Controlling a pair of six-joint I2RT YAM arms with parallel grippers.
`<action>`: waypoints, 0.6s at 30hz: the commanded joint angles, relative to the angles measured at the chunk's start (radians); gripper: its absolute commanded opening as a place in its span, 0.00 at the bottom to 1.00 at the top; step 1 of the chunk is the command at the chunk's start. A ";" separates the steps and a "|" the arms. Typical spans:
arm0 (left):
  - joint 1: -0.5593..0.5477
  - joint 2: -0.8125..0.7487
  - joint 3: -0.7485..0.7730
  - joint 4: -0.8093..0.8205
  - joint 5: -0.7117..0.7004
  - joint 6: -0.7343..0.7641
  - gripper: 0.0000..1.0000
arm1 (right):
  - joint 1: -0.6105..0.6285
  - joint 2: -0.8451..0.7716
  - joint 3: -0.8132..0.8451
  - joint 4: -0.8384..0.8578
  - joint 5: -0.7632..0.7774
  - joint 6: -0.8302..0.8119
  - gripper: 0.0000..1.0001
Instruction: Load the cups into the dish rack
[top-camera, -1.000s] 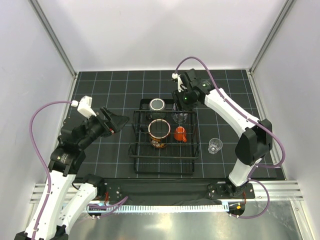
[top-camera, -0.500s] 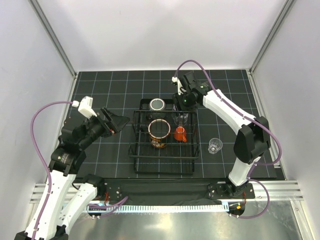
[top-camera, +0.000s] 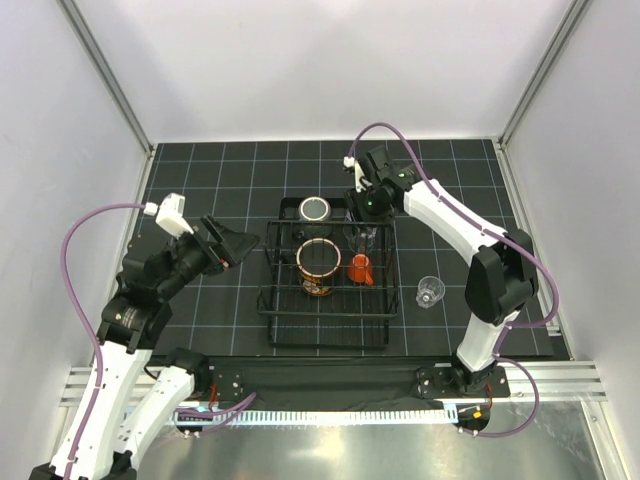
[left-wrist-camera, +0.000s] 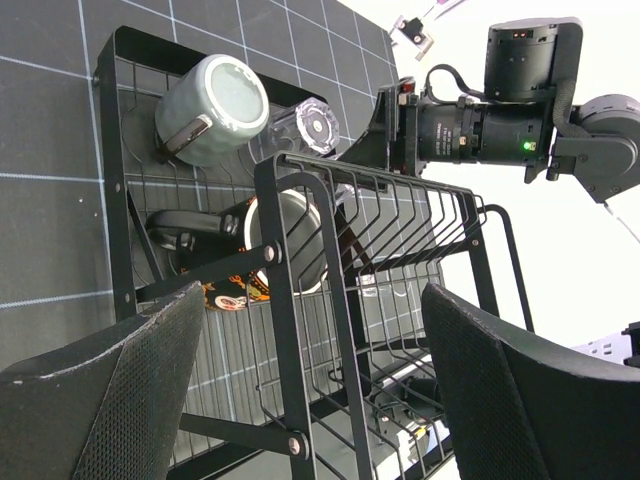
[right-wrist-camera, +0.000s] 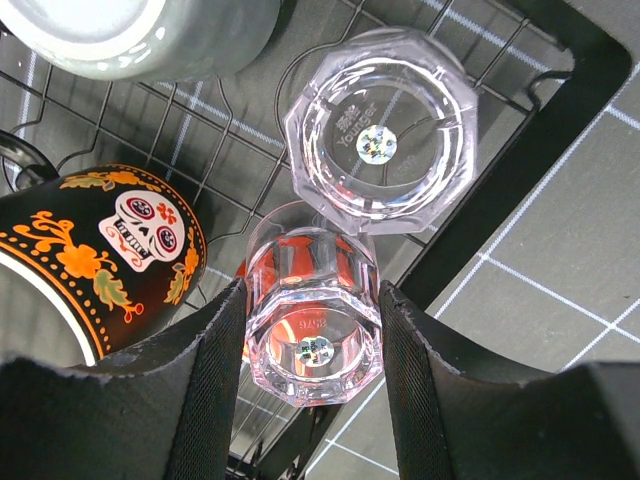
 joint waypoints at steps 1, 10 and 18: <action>-0.001 -0.014 -0.009 0.027 0.014 0.005 0.86 | 0.000 -0.009 -0.018 0.019 -0.029 -0.016 0.04; 0.000 -0.020 -0.017 0.027 0.012 0.002 0.86 | 0.000 -0.018 -0.067 0.016 -0.045 -0.022 0.04; -0.001 -0.019 -0.015 0.029 0.020 -0.001 0.86 | 0.011 -0.002 -0.094 0.059 -0.019 0.017 0.04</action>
